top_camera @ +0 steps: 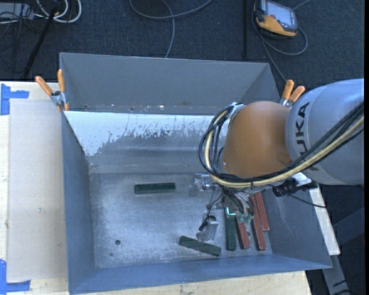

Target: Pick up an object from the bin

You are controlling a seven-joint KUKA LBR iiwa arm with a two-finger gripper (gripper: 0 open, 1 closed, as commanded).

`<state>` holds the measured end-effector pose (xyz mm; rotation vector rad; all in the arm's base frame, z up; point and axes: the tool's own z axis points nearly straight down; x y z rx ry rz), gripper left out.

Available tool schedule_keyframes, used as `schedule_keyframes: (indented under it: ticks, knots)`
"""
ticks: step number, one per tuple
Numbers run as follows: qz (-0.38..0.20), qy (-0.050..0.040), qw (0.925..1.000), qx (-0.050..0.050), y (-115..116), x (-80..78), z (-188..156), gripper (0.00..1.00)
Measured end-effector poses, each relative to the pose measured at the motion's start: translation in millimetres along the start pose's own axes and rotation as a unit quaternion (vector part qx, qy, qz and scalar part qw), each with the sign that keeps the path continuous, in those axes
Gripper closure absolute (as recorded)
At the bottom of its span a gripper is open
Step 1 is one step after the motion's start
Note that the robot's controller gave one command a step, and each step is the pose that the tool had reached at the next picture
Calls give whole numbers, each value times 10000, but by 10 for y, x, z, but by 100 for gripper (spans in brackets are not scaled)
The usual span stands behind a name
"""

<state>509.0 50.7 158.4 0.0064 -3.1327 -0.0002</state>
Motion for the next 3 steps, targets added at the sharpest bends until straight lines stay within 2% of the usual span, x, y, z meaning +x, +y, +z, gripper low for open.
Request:
schedule_keyframes:
  ticks: [1, 2, 3]
  knots:
    - [-667, -46, 9978, 2, -429, 256, 909, 0]
    - [-661, -38, 9978, 2, -420, 255, 886, 100]
    - [-1123, -79, 9936, 12, -559, 338, -517, 100]
